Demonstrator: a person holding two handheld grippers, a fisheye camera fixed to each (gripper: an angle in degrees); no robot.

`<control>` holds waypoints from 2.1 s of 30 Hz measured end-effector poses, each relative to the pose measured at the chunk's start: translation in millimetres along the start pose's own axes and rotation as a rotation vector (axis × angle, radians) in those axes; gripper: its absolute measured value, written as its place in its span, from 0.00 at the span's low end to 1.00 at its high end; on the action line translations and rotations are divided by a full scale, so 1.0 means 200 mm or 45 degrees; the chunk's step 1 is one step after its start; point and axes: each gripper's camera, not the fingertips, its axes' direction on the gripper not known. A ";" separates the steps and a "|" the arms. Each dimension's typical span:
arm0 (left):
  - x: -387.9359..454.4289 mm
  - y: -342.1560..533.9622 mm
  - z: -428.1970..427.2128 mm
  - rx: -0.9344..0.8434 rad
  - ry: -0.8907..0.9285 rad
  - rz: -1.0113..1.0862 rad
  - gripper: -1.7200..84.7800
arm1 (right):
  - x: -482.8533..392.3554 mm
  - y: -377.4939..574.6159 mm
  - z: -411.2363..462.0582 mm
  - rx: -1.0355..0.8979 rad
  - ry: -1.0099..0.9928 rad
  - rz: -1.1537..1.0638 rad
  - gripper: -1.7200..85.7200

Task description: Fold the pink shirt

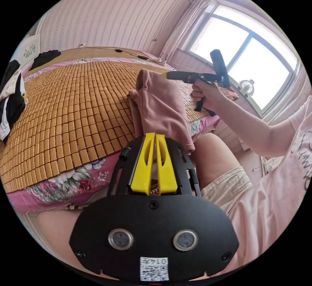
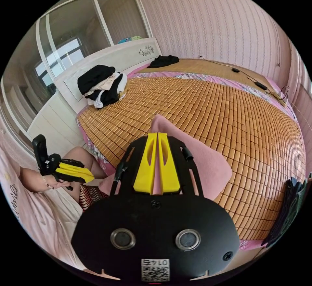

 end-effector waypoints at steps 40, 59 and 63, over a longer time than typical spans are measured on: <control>-0.49 -0.43 0.48 -0.529 0.126 -0.204 0.15 | 0.67 0.63 -0.22 -0.184 -0.042 0.727 0.17; -0.77 -1.01 0.72 -0.262 0.252 -0.213 0.21 | 0.98 0.93 -0.28 0.309 -0.369 0.987 0.20; -0.83 -1.01 0.77 -0.280 0.466 -0.320 0.15 | 1.02 0.98 -0.30 0.295 -0.472 0.976 0.18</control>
